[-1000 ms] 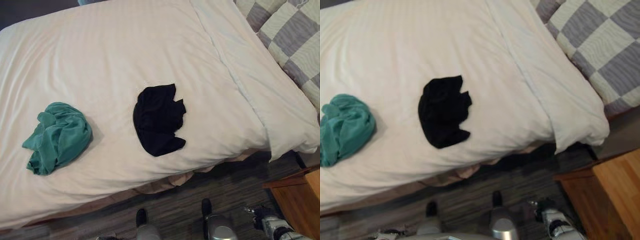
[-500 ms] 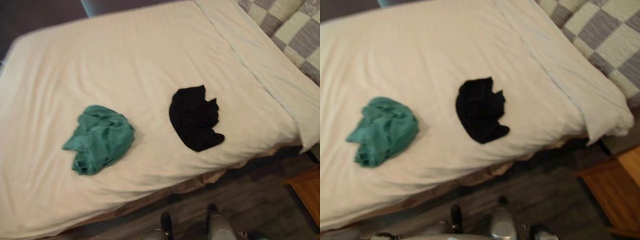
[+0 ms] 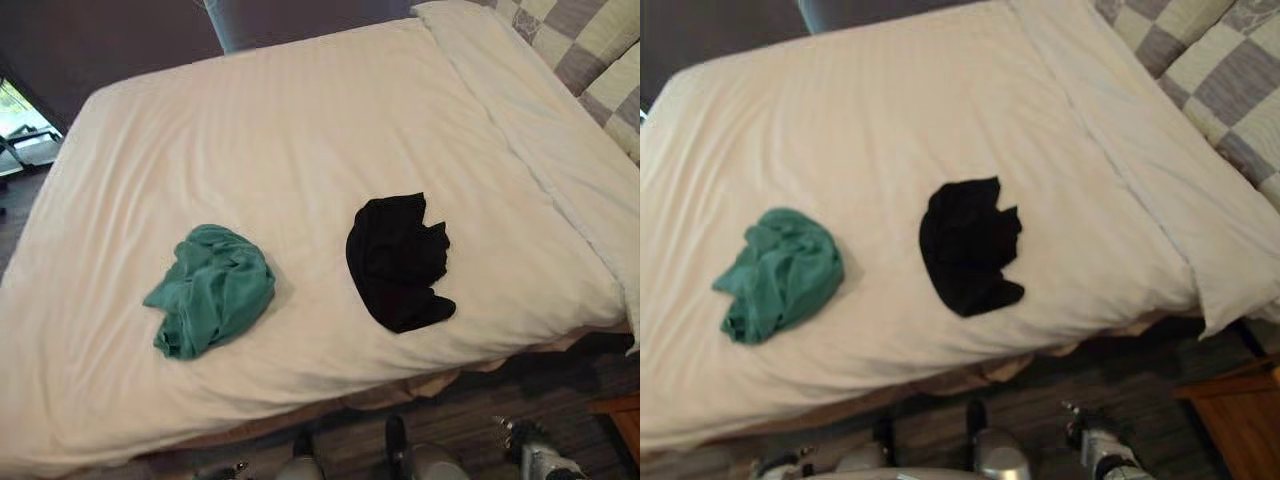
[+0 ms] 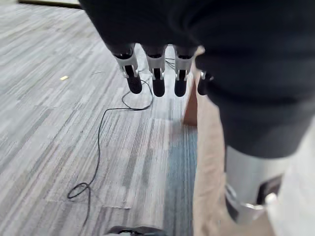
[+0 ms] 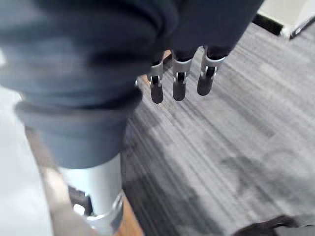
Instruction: Tidy up the quilt and then pick up the clothes from the bed and put them into the laundry hamper.
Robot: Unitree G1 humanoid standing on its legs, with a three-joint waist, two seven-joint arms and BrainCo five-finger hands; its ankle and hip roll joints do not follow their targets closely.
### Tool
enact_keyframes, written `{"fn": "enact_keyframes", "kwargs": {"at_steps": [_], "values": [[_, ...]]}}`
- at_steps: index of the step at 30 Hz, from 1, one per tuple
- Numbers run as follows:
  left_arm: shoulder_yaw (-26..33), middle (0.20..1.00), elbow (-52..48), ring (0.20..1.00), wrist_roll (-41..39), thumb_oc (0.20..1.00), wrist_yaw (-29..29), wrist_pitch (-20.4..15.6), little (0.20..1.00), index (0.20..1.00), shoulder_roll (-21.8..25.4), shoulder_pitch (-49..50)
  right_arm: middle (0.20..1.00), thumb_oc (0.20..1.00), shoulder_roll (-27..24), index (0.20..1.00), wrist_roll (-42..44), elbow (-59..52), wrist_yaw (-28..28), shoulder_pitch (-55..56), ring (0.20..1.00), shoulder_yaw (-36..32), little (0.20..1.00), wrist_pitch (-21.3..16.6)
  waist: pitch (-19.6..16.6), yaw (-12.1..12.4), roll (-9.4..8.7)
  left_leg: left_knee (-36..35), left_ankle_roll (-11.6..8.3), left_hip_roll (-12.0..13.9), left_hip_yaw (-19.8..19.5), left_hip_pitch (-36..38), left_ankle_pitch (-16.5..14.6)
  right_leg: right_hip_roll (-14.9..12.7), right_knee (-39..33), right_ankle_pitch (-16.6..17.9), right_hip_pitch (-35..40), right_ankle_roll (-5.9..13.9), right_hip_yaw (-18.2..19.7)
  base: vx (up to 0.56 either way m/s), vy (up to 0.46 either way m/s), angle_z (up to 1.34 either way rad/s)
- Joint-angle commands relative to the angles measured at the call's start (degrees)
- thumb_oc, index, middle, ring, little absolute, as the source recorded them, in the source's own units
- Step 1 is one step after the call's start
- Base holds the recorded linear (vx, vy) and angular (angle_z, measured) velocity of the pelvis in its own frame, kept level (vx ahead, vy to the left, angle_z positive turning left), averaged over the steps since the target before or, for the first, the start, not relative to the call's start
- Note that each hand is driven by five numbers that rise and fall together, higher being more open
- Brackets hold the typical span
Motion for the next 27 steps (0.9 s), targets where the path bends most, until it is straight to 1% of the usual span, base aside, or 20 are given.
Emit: {"fn": "enact_keyframes", "kwargs": {"at_steps": [1, 2, 4, 6, 7, 8, 9, 10, 11, 12, 14, 15, 16, 17, 18, 21, 23, 24, 26, 27], "values": [[3.04, 1.000, -2.17, 1.000, 0.08, 1.000, -0.15, -10.27, 1.000, 1.000, 2.41, -0.77, 1.000, 1.000, -1.39, 1.000, 4.87, -2.25, -7.60, 2.80, 1.000, -4.73, 1.000, -7.68, -1.81, -0.82, -4.18, -1.21, 1.02, -1.65, 2.53, 3.40, -2.10, -4.80, 1.41, 1.07, -1.47, 9.97, 5.58, 0.07, 0.180, 0.09], [2.95, 1.000, -6.59, 1.000, 0.64, 1.000, 0.78, -10.66, 1.000, 1.000, 2.67, -2.11, 1.000, 1.000, -2.80, 1.000, 4.62, -6.93, -12.36, 3.65, 1.000, -6.26, 1.000, -9.32, -2.29, -1.64, -4.67, -2.41, 0.89, -1.54, 3.61, 4.65, -2.08, -5.35, 0.32, 1.74, -0.66, 10.41, 5.34, 0.09, 0.147, 0.10], [2.10, 1.000, -11.52, 1.000, 0.20, 1.000, 1.71, -9.89, 1.000, 1.000, 2.52, -2.81, 1.000, 1.000, -4.05, 1.000, 2.66, -11.47, -15.98, 4.26, 1.000, -7.76, 1.000, -9.28, -2.55, -1.81, -4.99, -3.34, 0.91, -1.83, 3.75, 5.26, -1.91, -5.54, -0.61, 2.41, -0.07, 10.75, 5.32, 0.08, 0.104, 0.23], [-0.08, 1.000, -21.25, 1.000, -1.22, 1.000, 5.27, -8.42, 1.000, 1.000, 2.32, -2.58, 1.000, 1.000, -6.30, 1.000, -1.32, -19.46, -20.58, 5.08, 1.000, -10.15, 1.000, -7.09, -2.72, -1.58, -5.32, -4.51, 1.00, -2.41, 3.34, 5.58, -1.72, -5.78, -1.60, 3.36, 0.32, 11.39, 5.03, 0.03, 0.092, 0.27], [-1.08, 1.000, -30.70, 1.000, -4.94, 1.000, 6.50, -7.70, 1.000, 1.000, 2.66, -1.31, 1.000, 1.000, -8.19, 1.000, -5.65, -27.15, -23.60, 5.84, 1.000, -12.68, 1.000, -5.59, -2.72, -1.19, -5.49, -5.67, 1.21, -3.21, 2.67, 5.62, -1.51, -5.89, -2.32, 4.08, 0.40, 11.97, 4.66, -0.01, 0.091, 0.16], [-0.94, 1.000, -37.76, 1.000, -5.60, 1.000, 7.59, -6.11, 1.000, 1.000, 2.99, -0.35, 1.000, 1.000, -9.32, 1.000, -7.99, -32.85, -25.14, 6.14, 1.000, -14.62, 1.000, -2.87, -2.68, -0.97, -5.54, -6.31, 1.31, -3.68, 2.47, 5.58, -1.32, -5.95, -2.66, 4.39, 0.41, 12.25, 4.32, -0.01, 0.074, 0.08], [-0.98, 1.000, -39.36, 1.000, -5.59, 1.000, 7.79, -5.71, 1.000, 1.000, 3.06, 0.03, 1.000, 1.000, -9.44, 1.000, -8.77, -34.21, -25.52, 6.40, 1.000, -15.10, 1.000, -2.31, -2.69, -0.91, -5.53, -6.46, 1.33, -3.77, 2.43, 5.61, -1.29, -5.96, -2.77, 4.44, 0.48, 12.30, 4.23, -0.02, 0.067, 0.14], [-1.35, 1.000, -48.20, 1.000, -6.35, 1.000, 8.08, -4.97, 1.000, 1.000, 3.82, 1.35, 1.000, 1.000, -10.75, 1.000, -11.56, -40.61, -25.86, 7.07, 1.000, -17.66, 1.000, -0.95, -2.71, -0.72, -5.51, -7.29, 1.44, -4.28, 2.21, 5.47, -1.03, -5.95, -3.44, 4.73, 0.60, 12.42, 3.76, -0.02, 0.066, 0.09], [-1.19, 1.000, -52.74, 1.000, -5.54, 1.000, 8.69, -4.05, 1.000, 1.000, 4.12, 1.81, 1.000, 1.000, -11.41, 1.000, -13.26, -43.97, -25.87, 7.04, 1.000, -18.91, 1.000, 0.10, -2.73, -0.70, -5.45, -7.65, 1.47, -4.50, 2.22, 5.44, -0.96, -5.94, -3.67, 4.75, 0.62, 12.46, 3.61, -0.02, 0.101, 0.04], [-1.21, 1.000, -60.64, 1.000, -2.11, 1.000, 10.17, -3.97, 1.000, 1.000, 5.35, 2.98, 1.000, 1.000, -12.60, 1.000, -15.52, -49.12, -24.22, 7.39, 1.000, -21.26, 1.000, 1.21, -2.83, -0.60, -5.33, -8.16, 1.46, -4.89, 2.16, 5.52, -0.91, -5.90, -3.93, 4.75, 0.69, 12.54, 3.30, 0.00, 0.080, -0.03], [-0.66, 1.000, -68.27, 1.000, -1.21, 1.000, 11.44, -1.61, 1.000, 1.000, 6.96, 3.37, 1.000, 1.000, -13.60, 1.000, -17.47, -53.78, -22.96, 7.22, 1.000, -22.64, 1.000, 3.52, -2.88, -0.54, -5.19, -8.29, 1.40, -5.14, 2.28, 5.45, -1.01, -5.99, -4.18, 4.70, 0.72, 12.56, 3.07, 0.01, 0.062, 0.04], [-0.17, 1.000, -71.49, 1.000, -0.33, 1.000, 11.07, -1.47, 1.000, 1.000, 7.57, 3.61, 1.000, 1.000, -14.20, 1.000, -19.03, -56.08, -22.00, 7.08, 1.000, -23.26, 1.000, 4.65, -2.94, -0.51, -5.15, -8.35, 1.36, -5.33, 2.42, 5.43, -1.08, -6.08, -4.41, 4.68, 0.79, 12.59, 2.96, 0.01, 0.053, 0.09], [0.55, 1.000, -76.48, 1.000, 1.14, 1.000, 11.50, 0.30, 1.000, 1.000, 8.49, 3.88, 1.000, 1.000, -15.01, 1.000, -20.91, -58.93, -21.42, 6.86, 1.000, -23.58, 1.000, 6.80, -3.06, -0.45, -5.07, -8.48, 1.34, -5.49, 2.54, 5.39, -1.13, -6.21, -4.80, 4.68, 0.96, 12.60, 2.72, -0.02, 0.061, 0.10], [1.99, 1.000, -82.61, 1.000, 2.99, 1.000, 10.41, 0.13, 1.000, 1.000, 10.15, 3.46, 1.000, 1.000, -16.31, 1.000, -23.22, -62.46, -19.87, 6.18, 1.000, -23.65, 1.000, 7.23, -3.09, -0.17, -4.98, -8.47, 1.23, -5.67, 2.73, 5.12, -0.83, -6.37, -5.06, 4.90, 0.97, 12.56, 2.45, 0.01, 0.057, 0.13], [3.44, 1.000, -87.79, 1.000, 3.52, 1.000, 8.98, 2.09, 1.000, 1.000, 11.86, 2.06, 1.000, 1.000, -18.09, 1.000, -25.09, -66.14, -19.13, 4.93, 1.000, -23.14, 1.000, 10.54, -3.74, 0.12, -4.86, -8.72, 0.98, -5.72, 2.75, 5.10, -1.16, -6.58, -5.76, 4.57, 1.40, 12.73, 2.00, 0.01, 0.045, 0.15], [4.88, 1.000, -92.44, 1.000, 6.05, 1.000, 8.24, 1.68, 1.000, 1.000, 13.67, -0.16, 1.000, 1.000, -20.23, 1.000, -26.26, -68.84, -16.60, 2.98, 1.000, -22.64, 1.000, 12.50, -3.93, 0.31, -4.76, -8.79, 0.77, -5.67, 2.70, 4.81, -0.64, -6.67, -6.11, 4.86, 1.52, 12.54, 1.66, 0.00, 0.027, 0.11], [5.56, 1.000, -95.13, 1.000, 9.20, 1.000, 8.89, 0.19, 1.000, 1.000, 14.64, -2.42, 1.000, 1.000, -21.80, 1.000, -27.34, -70.44, -14.08, 1.23, 1.000, -21.45, 1.000, 13.69, -4.56, 0.56, -4.69, -8.98, 0.62, -5.53, 2.78, 5.15, -1.35, -6.81, -6.64, 4.30, 2.14, 12.57, 1.29, -0.01, 0.004, -0.04], [5.86, 1.000, -97.32, 1.000, 10.49, 1.000, 10.93, 2.30, 1.000, 1.000, 15.60, -5.45, 1.000, 1.000, -23.58, 1.000, -27.58, -71.06, -12.38, -2.27, 1.000, -19.31, 1.000, 16.04, -4.78, 0.79, -4.79, -8.99, 0.30, -5.41, 2.78, 5.18, -1.06, -6.79, -6.66, 4.27, 2.40, 12.39, 1.11, -0.04, -0.008, -0.11], [5.79, 1.000, -97.12, 1.000, 11.77, 1.000, 11.71, 2.89, 1.000, 1.000, 16.50, -7.65, 1.000, 1.000, -24.76, 1.000, -28.91, -71.02, -10.96, -4.95, 1.000, -17.11, 1.000, 18.07, -5.36, 0.89, -4.90, -9.02, 0.10, -5.43, 2.82, 5.63, -1.75, -6.81, -7.11, 3.70, 3.11, 12.46, 0.80, -0.02, -0.019, -0.10], [5.82, 1.000, -97.07, 1.000, 11.76, 1.000, 11.90, 3.30, 1.000, 1.000, 16.82, -8.34, 1.000, 1.000, -25.13, 1.000, -29.02, -71.02, -10.64, -5.88, 1.000, -16.36, 1.000, 18.77, -5.31, 0.86, -4.98, -9.05, 0.07, -5.44, 2.96, 5.50, -1.22, -6.79, -7.01, 4.01, 2.91, 12.33, 0.79, -0.05, -0.029, -0.05]]}}
